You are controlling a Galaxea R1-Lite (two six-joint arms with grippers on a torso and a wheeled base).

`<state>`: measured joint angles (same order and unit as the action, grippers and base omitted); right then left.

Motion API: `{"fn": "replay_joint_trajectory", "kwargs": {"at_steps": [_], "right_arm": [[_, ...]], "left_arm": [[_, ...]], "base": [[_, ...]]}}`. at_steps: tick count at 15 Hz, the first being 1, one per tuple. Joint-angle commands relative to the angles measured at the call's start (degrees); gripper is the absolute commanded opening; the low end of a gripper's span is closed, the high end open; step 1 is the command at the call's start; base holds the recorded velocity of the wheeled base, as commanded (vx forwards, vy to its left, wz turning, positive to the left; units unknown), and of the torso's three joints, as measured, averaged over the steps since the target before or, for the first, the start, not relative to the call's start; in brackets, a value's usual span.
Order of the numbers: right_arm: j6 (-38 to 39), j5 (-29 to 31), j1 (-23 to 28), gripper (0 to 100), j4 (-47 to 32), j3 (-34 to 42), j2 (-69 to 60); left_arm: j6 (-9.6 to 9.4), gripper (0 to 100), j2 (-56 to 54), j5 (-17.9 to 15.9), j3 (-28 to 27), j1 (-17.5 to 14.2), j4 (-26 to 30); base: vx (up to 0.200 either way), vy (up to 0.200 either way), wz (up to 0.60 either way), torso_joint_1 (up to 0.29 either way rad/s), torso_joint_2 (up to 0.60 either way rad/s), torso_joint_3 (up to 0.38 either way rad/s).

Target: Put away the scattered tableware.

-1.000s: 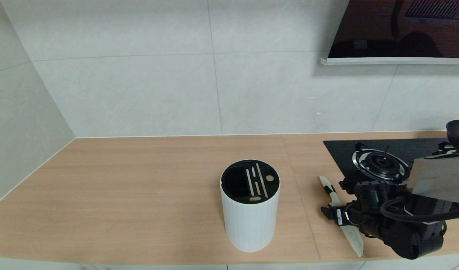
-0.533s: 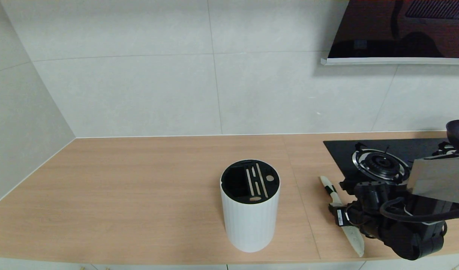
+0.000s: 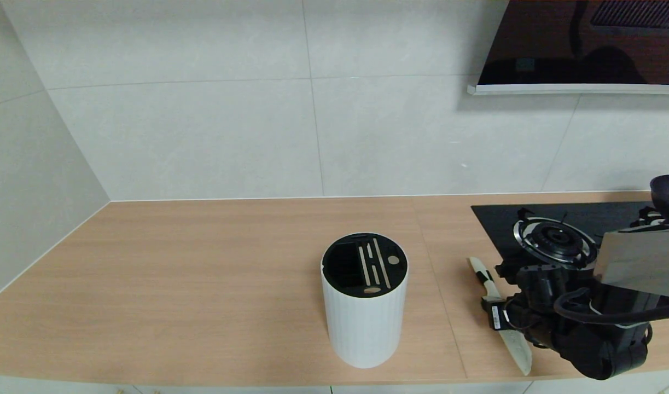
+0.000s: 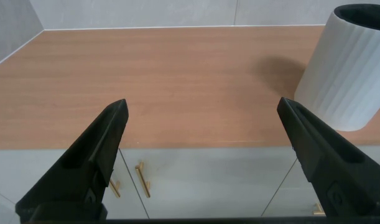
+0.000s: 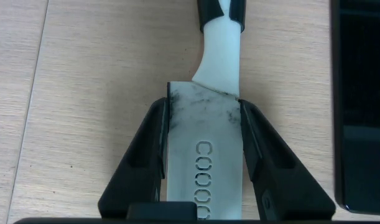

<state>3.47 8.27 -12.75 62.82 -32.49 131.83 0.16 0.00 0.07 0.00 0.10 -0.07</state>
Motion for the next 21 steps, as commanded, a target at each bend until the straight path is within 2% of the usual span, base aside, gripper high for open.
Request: {"fn": "replay_joint_trajectory", "kwargs": {"at_steps": [1, 5, 13, 15, 16, 17, 18, 20, 21], "right_arm": [[0.0, 0.0, -0.3, 0, 0.1, 0.1, -1.0], [0.0, -0.1, -0.3, 0, 0.0, 0.9, -5.4], [0.0, -0.4, -5.5, 0, -0.3, 5.4, -19.9], [0.0, -0.4, -6.3, 0, -0.4, 5.8, -22.4], [0.0, -0.5, -7.5, 0, -0.7, 5.9, -25.3], [-0.1, -0.5, -7.6, 0, -1.0, 5.9, -25.8], [-0.1, -0.6, -8.3, 0, -5.2, 4.4, -29.0], [-0.2, -1.1, -8.5, 0, -7.8, 2.4, -30.8], [-0.5, -2.1, -8.5, 0, -10.1, -1.4, -32.1]], "left_arm": [[0.02, 100, 0.0, 0.0, 0.0, 0.0, 0.0], [-0.25, 100, 0.0, 0.0, 0.0, 0.0, 0.0], [-0.25, 100, 0.0, 0.0, 0.0, 0.0, -0.1], [-0.07, 100, 0.0, 0.0, 0.0, 0.0, -0.9], [0.46, 100, 0.0, -0.2, 0.0, 0.0, -4.0], [0.72, 100, 0.0, -0.3, 0.0, 0.0, -4.4], [1.60, 100, 0.0, -2.5, -0.4, 0.0, -4.7], [1.60, 100, 0.2, -6.7, -0.9, 0.0, -3.1], [1.69, 100, 2.5, -13.9, -4.7, 0.2, 3.8]], "base": [[0.000, 0.000, 0.00, 0.000, 0.00, 0.000], [0.000, 0.000, 0.00, 0.000, 0.00, 0.000], [0.000, 0.000, 0.00, 0.000, 0.00, 0.000], [0.000, 0.000, 0.00, 0.000, 0.00, 0.000], [0.000, 0.000, 0.00, 0.000, 0.00, 0.000], [0.000, 0.000, 0.00, 0.000, 0.00, 0.000], [0.000, 0.000, 0.00, 0.000, 0.00, 0.000], [0.000, 0.000, 0.00, 0.000, 0.00, 0.000], [0.000, 0.000, 0.00, 0.000, 0.00, 0.000]]}}
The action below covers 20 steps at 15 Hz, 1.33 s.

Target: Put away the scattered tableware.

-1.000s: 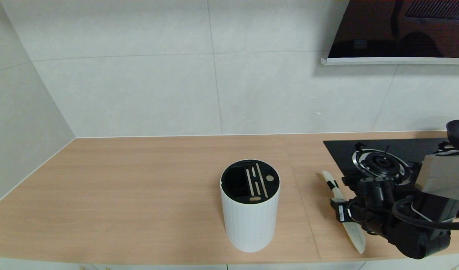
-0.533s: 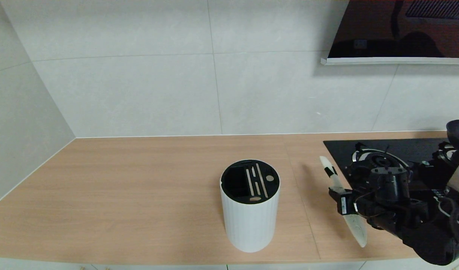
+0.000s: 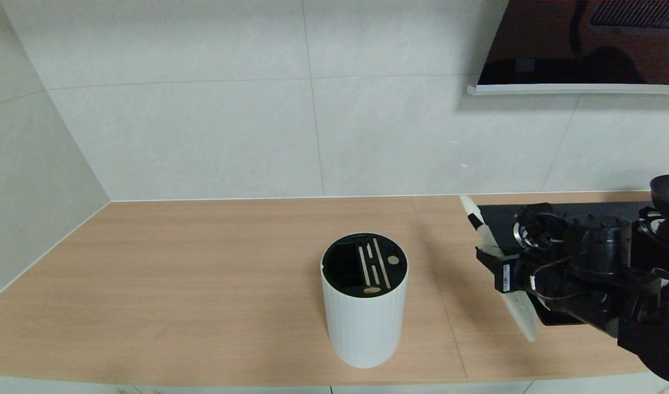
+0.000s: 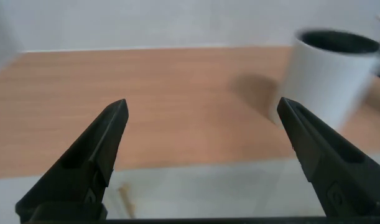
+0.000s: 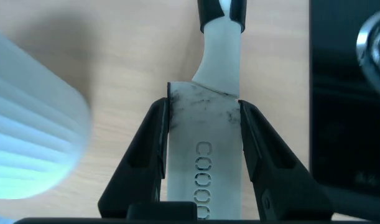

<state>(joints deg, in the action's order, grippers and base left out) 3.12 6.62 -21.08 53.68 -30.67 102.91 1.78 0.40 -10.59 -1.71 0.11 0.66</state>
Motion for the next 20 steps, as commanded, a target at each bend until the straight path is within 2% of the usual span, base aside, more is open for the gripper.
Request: {"fn": "replay_joint_trajectory", "kwargs": {"at_steps": [1, 3, 4, 6, 8, 9, 10, 12, 14, 15, 16, 18, 20], "right_arm": [[-0.1, -0.6, -0.6, 0, -2.4, -4.9, -3.5], [-0.1, -1.1, -1.7, 0, -5.6, -10.3, -3.5], [-0.1, -1.2, -2.3, 0, -7.7, -13.3, -3.6], [-0.1, -1.3, -3.7, 0, -11.8, -18.2, -3.4], [-0.1, -1.3, -6.0, 0, -15.0, -24.8, -2.2], [-0.1, -1.3, -6.1, 0, -15.2, -25.1, -2.1], [-0.1, -1.3, -8.0, 0, -17.1, -28.1, -2.0], [-0.1, -1.2, -10.9, 0, -17.2, -28.1, -2.7], [0.0, -0.6, -14.4, 0, -17.2, -27.2, -3.1], [0.0, -0.4, -15.8, 0, -16.8, -26.5, -3.1], [0.1, 0.1, -17.4, 0, -16.8, -26.2, -3.4], [0.2, 1.6, -20.1, 0, -16.7, -25.4, -4.0], [0.5, 2.0, -22.9, 0, -16.8, -24.9, -5.3]], "left_arm": [[0.07, 100, 4.3, -5.7, -6.3, 0.2, 6.2], [0.07, 100, 14.5, -10.8, -15.2, 0.2, 7.7], [0.07, 100, 18.7, -12.3, -18.3, 0.2, 7.7], [0.07, 100, 28.2, -15.7, -25.0, 0.2, 6.9], [-0.37, 100, 41.3, -20.7, -31.3, 0.4, 4.5], [-0.37, 100, 42.1, -21.0, -31.6, 0.5, 4.3], [-0.20, 100, 51.9, -22.2, -35.8, 3.1, -0.4], [0.15, 100, 60.9, -22.0, -38.0, 6.4, -6.4], [5.52, 100, 67.8, -21.9, -37.3, 11.8, -13.1], [9.21, 100, 70.1, -21.6, -36.7, 13.7, -16.2], [12.72, 100, 71.8, -21.5, -36.4, 14.5, -19.5], [18.44, 100, 73.9, -21.5, -36.3, 16.9, -24.4], [24.68, 100, 76.5, -21.5, -36.3, 20.9, -29.9]], "base": [[0.000, 0.000, 0.00, 0.000, 0.00, 0.000], [0.000, 0.000, 0.00, 0.000, 0.00, 0.000], [0.000, 0.000, 0.00, 0.000, 0.00, 0.000], [0.000, 0.000, 0.00, 0.000, 0.00, 0.000], [0.000, 0.000, 0.00, 0.000, 0.00, 0.000], [0.000, 0.000, 0.00, 0.000, 0.00, 0.000], [0.000, 0.000, 0.00, 0.000, 0.00, 0.000], [0.000, 0.000, 0.00, 0.000, 0.00, 0.000], [0.000, 0.000, 0.00, 0.000, 0.00, 0.000], [0.000, 0.000, 0.00, 0.000, 0.00, 0.000], [0.000, 0.000, 0.00, 0.000, 0.00, 0.000], [0.000, 0.000, 0.00, 0.000, 0.00, 0.000], [0.000, 0.000, 0.00, 0.000, 0.00, 0.000]]}}
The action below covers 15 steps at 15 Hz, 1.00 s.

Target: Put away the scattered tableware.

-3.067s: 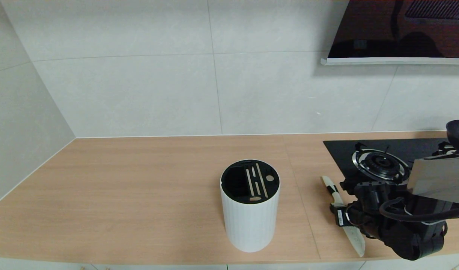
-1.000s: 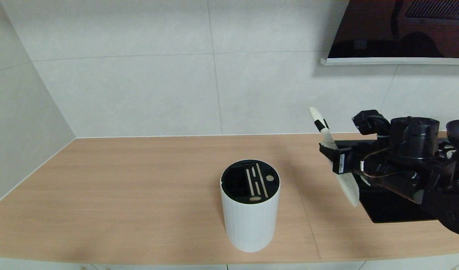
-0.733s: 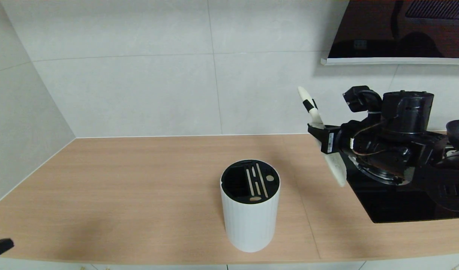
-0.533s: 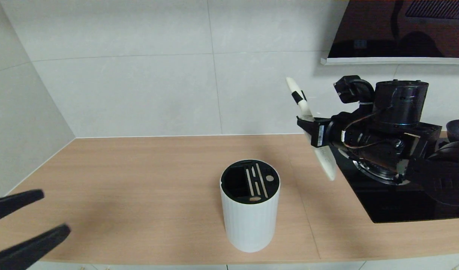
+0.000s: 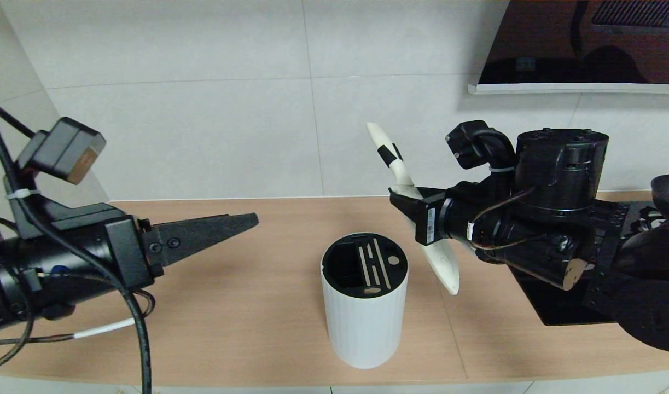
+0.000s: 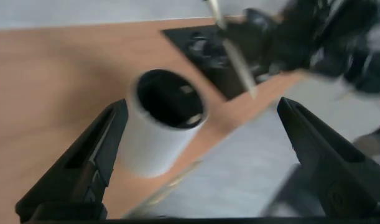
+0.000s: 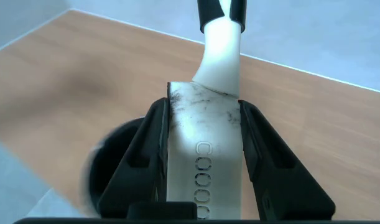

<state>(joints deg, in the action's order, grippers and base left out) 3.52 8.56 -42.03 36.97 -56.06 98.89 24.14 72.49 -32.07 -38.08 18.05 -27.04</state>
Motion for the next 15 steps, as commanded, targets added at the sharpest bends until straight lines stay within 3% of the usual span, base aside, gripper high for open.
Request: {"fn": "replay_joint_trajectory", "kwargs": {"at_steps": [1, 4, 6, 9, 10, 12, 15], "right_arm": [[0.5, 0.1, -2.8, 0, -0.1, 0.7, -1.5], [2.5, 0.1, -4.4, 0, -0.1, 0.7, -1.6], [2.5, 0.1, -5.0, 0, -0.1, 0.9, -1.3], [2.6, 0.1, -6.3, 0, -0.1, 1.4, -0.6], [2.6, 0.1, -6.5, 0, -0.1, 1.7, -0.4], [2.6, 0.1, -7.1, 0, -0.1, 1.7, -0.3], [3.5, 0.1, -8.9, 0, -0.1, 2.0, 0.0]], "left_arm": [[4.34, 100, 6.4, 0.4, 0.0, 5.1, -4.9], [8.82, 100, 13.8, 9.4, 0.2, 11.2, -13.7], [11.55, 100, 17.0, 13.0, 0.2, 13.5, -18.4], [14.36, 100, 20.2, 14.7, 1.0, 14.9, -25.3], [15.76, 100, 22.1, 17.5, 1.0, 15.7, -29.8], [16.47, 100, 24.5, 21.4, 0.9, 16.9, -35.8], [17.35, 100, 26.4, 22.3, 1.1, 18.0, -40.4]], "base": [[0.000, 0.000, 0.00, 0.000, 0.00, 0.000], [0.000, 0.000, 0.00, 0.000, 0.00, 0.000], [0.000, 0.000, 0.00, 0.000, 0.00, 0.000], [0.000, 0.000, 0.00, 0.000, 0.00, 0.000], [0.000, 0.000, 0.00, 0.000, 0.00, 0.000], [0.000, 0.000, 0.00, 0.000, 0.00, 0.000], [0.000, 0.000, 0.00, 0.000, 0.00, 0.000]]}}
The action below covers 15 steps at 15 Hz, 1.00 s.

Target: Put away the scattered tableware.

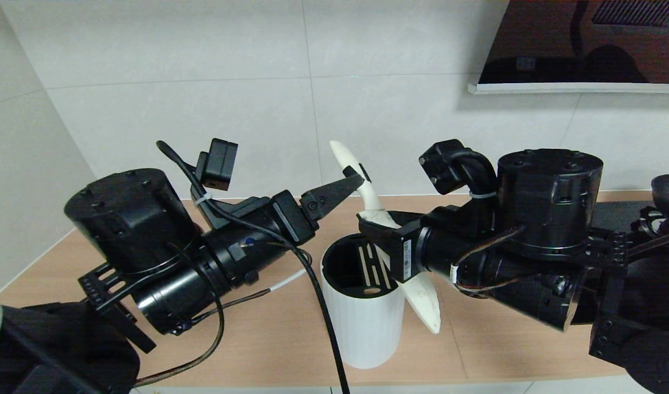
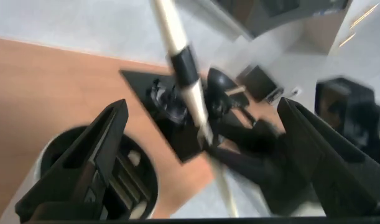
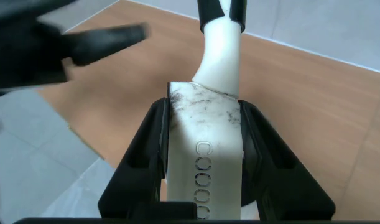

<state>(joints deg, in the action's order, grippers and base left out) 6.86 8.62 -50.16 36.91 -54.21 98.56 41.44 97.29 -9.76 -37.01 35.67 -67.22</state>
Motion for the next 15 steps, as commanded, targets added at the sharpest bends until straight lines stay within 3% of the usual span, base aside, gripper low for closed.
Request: {"fn": "replay_joint_trajectory", "kwargs": {"at_steps": [1, 4, 14, 15], "right_arm": [[0.3, 0.0, -1.3, 0, 0.0, 0.2, 0.4], [0.4, 0.0, -2.5, 0, 0.0, 0.6, 0.6], [0.3, 0.5, -5.0, 0, 0.0, 1.7, 0.4], [0.3, 0.4, -5.0, 0, 0.0, 1.7, 0.4]], "left_arm": [[0.93, 100, 1.6, 0.0, 0.0, 0.5, -0.5], [2.07, 100, 1.8, 0.0, -0.1, 0.4, -0.9], [1.89, 100, 4.7, 1.3, -0.2, 0.4, -4.7], [1.89, 0, 4.7, 1.3, -0.2, 0.4, -4.7]], "base": [[0.000, 0.000, 0.00, 0.000, 0.00, 0.000], [0.000, 0.000, 0.00, 0.000, 0.00, 0.000], [0.000, 0.000, 0.00, 0.000, 0.00, 0.000], [0.000, 0.000, 0.00, 0.000, 0.00, 0.000]]}}
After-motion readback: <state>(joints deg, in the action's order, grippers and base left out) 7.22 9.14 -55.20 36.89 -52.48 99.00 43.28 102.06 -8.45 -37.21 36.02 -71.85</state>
